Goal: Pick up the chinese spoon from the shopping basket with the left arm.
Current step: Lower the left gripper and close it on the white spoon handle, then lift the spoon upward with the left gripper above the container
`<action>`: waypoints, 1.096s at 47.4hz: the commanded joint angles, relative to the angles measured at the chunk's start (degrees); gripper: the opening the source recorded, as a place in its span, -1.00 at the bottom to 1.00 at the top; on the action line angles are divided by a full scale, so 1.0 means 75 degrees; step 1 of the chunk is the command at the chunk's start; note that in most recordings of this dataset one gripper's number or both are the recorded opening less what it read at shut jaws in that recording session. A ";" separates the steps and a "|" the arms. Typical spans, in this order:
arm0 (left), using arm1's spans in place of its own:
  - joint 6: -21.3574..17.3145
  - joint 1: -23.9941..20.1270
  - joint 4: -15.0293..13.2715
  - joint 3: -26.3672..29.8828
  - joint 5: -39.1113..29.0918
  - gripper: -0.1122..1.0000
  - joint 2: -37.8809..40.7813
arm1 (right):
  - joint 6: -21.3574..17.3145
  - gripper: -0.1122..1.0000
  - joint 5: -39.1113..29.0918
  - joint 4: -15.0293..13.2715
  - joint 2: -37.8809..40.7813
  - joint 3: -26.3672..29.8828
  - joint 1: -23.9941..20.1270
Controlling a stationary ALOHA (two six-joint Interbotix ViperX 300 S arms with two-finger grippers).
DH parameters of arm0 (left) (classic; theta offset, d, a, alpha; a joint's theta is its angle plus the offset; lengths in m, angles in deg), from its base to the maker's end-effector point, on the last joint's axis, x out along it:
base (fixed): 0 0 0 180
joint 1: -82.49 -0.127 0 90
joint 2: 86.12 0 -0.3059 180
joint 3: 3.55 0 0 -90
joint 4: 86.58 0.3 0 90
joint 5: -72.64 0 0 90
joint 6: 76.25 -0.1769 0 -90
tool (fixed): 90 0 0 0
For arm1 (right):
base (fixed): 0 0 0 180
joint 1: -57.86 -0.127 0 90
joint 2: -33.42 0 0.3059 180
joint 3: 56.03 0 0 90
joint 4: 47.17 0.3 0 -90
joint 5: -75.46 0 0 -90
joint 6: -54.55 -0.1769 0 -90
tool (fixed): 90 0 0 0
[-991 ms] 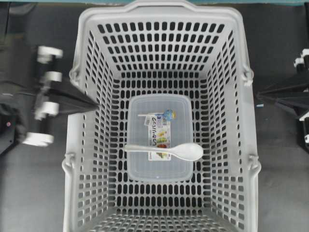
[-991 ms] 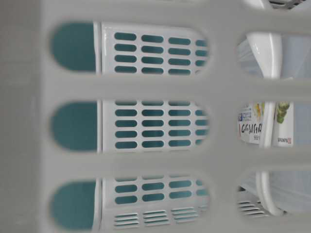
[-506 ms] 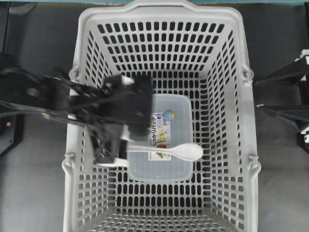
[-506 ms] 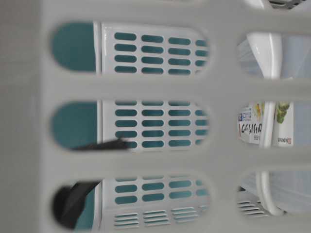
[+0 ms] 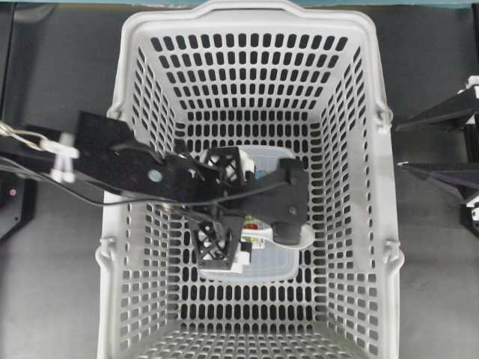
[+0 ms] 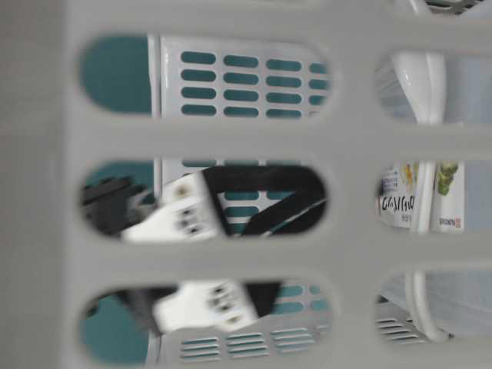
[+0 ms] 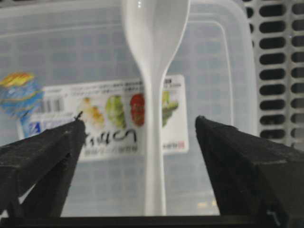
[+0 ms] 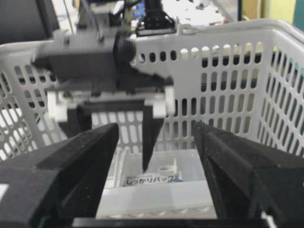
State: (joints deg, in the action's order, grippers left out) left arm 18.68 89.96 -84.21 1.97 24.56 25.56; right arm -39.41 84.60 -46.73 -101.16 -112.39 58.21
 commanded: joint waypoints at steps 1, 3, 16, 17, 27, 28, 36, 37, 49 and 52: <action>0.0000 0.0035 0.0023 0.0199 0.0094 0.78 0.0141 | 0.0012 0.33 0.0070 0.0023 0.0035 0.0129 0.0012; 0.0000 0.0035 0.0023 0.0211 0.0164 0.75 0.0199 | 0.0012 0.33 0.0082 0.0023 0.0035 0.0129 0.0023; 0.0012 0.0059 0.0012 0.0082 0.0258 0.64 0.0516 | 0.0012 0.33 0.0047 0.0023 0.0035 0.0117 0.0023; 0.0012 0.0070 0.0012 0.0070 0.0258 0.62 0.0516 | 0.0012 0.33 0.0035 0.0035 0.0035 0.0117 0.0023; -0.0047 0.0105 0.0023 0.0070 0.0223 -0.19 0.0492 | -0.0012 0.33 0.0035 0.0023 0.0035 0.0082 0.0023; -0.0047 0.0105 0.0023 0.0082 0.0199 -0.29 0.0469 | -0.0012 0.33 0.0023 0.0023 0.0035 0.0082 0.0023; -0.0070 0.0094 0.0023 0.0375 -0.0035 -0.58 0.0352 | -0.0012 0.33 0.0023 0.0023 0.0035 0.0082 0.0023; -0.0070 0.0082 0.0023 0.0445 -0.0094 -0.58 0.0316 | -0.0012 0.33 0.0023 0.0023 0.0035 0.0082 0.0035; -0.0070 0.0082 0.0023 0.1875 -0.1605 -0.58 -0.0211 | -0.0012 0.33 0.0023 0.0023 0.0023 0.0070 0.0117; -0.0070 0.0059 0.0023 0.2344 -0.2063 -0.58 -0.0281 | -0.0023 0.33 0.0035 0.0023 0.0012 0.0070 0.0129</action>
State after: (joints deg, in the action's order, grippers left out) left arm 18.24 90.58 -84.21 14.19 13.13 25.65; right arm -39.50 84.51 -46.73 -101.25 -112.48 58.92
